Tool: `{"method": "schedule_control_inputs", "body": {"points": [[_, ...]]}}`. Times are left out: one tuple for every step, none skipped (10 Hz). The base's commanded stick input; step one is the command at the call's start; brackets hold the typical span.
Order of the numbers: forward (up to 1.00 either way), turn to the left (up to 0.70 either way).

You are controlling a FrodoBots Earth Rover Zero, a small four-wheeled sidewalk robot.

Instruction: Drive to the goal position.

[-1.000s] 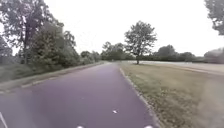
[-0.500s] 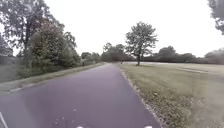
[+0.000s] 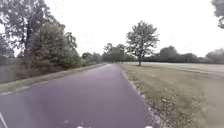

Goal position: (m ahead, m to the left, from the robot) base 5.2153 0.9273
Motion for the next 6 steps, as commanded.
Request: {"method": "schedule_control_inputs", "body": {"points": [[0.7,0.01],[0.7,0.01],[0.7,0.01],[0.7,0.01],[0.7,0.01],[0.7,0.01]]}}
